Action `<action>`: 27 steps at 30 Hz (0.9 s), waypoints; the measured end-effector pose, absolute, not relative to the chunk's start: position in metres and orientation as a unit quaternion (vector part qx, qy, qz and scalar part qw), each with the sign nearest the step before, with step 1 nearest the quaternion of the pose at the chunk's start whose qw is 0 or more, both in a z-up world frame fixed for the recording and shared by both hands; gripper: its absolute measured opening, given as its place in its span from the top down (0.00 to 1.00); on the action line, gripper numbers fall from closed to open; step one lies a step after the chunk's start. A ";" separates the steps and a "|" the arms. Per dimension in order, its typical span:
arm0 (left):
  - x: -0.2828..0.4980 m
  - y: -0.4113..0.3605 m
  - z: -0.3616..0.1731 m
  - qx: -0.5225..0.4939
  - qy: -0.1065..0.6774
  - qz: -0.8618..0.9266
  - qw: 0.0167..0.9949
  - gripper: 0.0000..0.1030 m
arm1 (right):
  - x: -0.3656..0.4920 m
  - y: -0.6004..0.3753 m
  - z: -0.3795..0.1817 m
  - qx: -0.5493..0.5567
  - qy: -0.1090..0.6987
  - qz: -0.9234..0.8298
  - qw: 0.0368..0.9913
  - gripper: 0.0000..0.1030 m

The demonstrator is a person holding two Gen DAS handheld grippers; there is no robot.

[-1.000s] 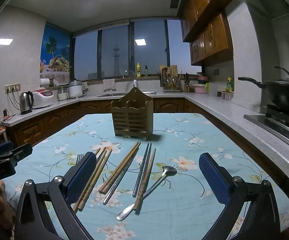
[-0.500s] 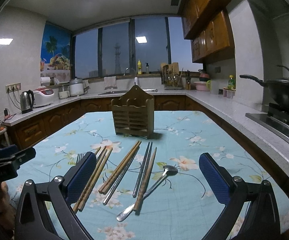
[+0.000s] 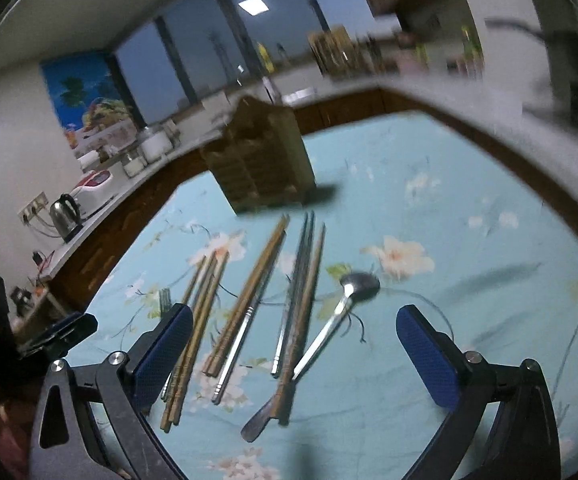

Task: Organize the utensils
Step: 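Close the left tool on the silver fork while the right tool grasps the silver spoon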

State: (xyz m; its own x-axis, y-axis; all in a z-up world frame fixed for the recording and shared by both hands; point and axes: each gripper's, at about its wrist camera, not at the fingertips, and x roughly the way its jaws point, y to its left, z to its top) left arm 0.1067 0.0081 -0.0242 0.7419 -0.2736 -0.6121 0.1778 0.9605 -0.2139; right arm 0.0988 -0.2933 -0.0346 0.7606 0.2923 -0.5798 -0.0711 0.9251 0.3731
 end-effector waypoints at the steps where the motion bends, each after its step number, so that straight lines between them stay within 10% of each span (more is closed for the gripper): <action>1: 0.112 0.009 -0.026 -0.071 0.345 -0.123 0.928 0.02 | 0.104 -0.295 -0.039 0.169 0.341 0.096 0.920 0.08; 8: 0.159 0.010 -0.048 -0.076 0.404 -0.146 0.900 0.19 | 0.134 -0.311 -0.069 0.230 0.405 0.121 0.877 0.46; 17: 0.194 -0.003 -0.065 -0.085 0.444 -0.202 0.869 0.41 | 0.155 -0.324 -0.089 0.289 0.428 0.148 0.844 0.63; 24: 0.207 -0.013 -0.069 -0.067 0.452 -0.224 0.861 0.84 | 0.165 -0.338 -0.101 0.333 0.430 0.150 0.826 0.95; 27: 0.206 -0.014 -0.067 -0.068 0.448 -0.234 0.860 0.87 | 0.161 -0.340 -0.099 0.334 0.424 0.148 0.828 0.96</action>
